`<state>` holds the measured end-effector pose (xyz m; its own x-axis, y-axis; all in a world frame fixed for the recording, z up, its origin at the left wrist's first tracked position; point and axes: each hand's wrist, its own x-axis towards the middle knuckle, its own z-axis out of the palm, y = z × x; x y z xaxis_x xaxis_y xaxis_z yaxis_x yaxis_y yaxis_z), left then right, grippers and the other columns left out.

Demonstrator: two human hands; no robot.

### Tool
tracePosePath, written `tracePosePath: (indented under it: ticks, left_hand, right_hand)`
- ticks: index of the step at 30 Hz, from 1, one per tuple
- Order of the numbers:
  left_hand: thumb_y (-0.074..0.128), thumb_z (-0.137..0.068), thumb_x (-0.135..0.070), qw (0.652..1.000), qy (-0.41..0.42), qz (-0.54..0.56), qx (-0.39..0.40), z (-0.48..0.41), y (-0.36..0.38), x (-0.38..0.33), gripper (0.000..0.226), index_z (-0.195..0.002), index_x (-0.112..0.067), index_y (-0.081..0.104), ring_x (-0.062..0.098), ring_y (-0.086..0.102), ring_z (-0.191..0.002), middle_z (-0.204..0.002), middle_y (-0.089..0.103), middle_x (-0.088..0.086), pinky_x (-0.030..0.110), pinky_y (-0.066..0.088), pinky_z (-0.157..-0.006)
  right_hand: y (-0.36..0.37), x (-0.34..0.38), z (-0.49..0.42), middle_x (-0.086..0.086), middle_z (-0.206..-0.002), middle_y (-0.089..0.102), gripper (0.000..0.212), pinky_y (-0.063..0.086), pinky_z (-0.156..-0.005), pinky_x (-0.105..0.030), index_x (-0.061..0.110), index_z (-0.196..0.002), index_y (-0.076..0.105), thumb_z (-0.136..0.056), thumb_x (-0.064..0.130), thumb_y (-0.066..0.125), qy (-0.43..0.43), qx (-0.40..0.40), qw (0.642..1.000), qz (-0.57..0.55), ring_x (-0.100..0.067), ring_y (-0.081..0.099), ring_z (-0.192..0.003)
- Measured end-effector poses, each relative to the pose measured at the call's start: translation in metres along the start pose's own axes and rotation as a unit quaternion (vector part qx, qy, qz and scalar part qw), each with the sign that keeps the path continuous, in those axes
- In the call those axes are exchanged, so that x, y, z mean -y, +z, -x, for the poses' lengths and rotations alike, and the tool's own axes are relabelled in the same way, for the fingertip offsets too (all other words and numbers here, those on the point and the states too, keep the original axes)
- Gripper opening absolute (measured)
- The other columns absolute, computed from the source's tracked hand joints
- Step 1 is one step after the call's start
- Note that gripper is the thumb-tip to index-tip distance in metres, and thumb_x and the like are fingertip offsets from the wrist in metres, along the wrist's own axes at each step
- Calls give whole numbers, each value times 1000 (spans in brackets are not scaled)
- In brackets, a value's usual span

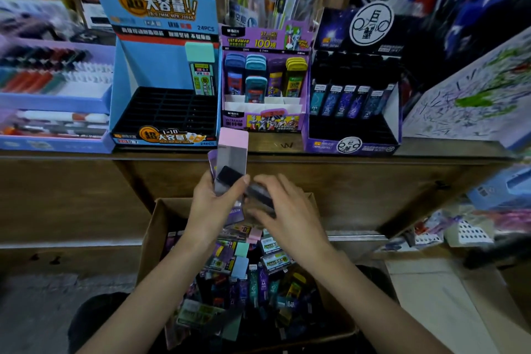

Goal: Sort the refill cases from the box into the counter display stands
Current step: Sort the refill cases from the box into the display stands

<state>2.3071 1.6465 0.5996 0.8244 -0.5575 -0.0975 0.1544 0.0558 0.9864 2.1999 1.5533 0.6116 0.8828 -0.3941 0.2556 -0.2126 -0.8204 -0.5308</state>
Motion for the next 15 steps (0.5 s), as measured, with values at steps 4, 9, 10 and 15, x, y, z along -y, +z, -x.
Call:
tracePosePath:
  ticks: [4, 9, 10, 15]
  left_hand:
    - [71, -72, -53, 999, 36, 12, 26, 0, -1, -7, 43, -107, -30, 60, 18, 67, -95, -97, 71, -2, 31, 53, -80]
    - [62, -69, -71, 995, 64, 59, 51, -7, -1, -27, 66, -108, -18, 61, 9, 66, -66, -79, 72, -1, 19, 53, -57]
    - [57, -76, -66, 994, 66, 59, 59, -9, -1, -30, 65, -111, -12, 59, 10, 64, -63, -76, 71, 1, 20, 52, -55]
    - [53, -83, -33, 992, 80, 40, 92, -19, 3, -41, 43, -118, -8, 53, 13, 61, -59, -73, 69, 4, 20, 51, -55]
  right_hand:
    - [-11, 0, -9, -4, -126, 54, 36, 46, -86, -28, 12, -127, 46, -93, 18, 56, -28, 20, 998, -61, -19, 55, -109]
    - [-35, -5, -13, 1, -99, 50, 17, 42, -77, -24, 13, -112, 56, -98, 16, 46, -4, 16, 984, -175, -11, 53, -87]
    - [-41, -6, -13, 2, -96, 51, 15, 44, -77, -25, 17, -109, 56, -98, 14, 45, 18, 8, 978, -210, -10, 56, -85]
    - [-88, -22, -31, 8, -89, 69, 19, 50, -73, -14, 26, -98, 55, -92, 8, 54, 72, -53, 937, -338, 0, 64, -86]
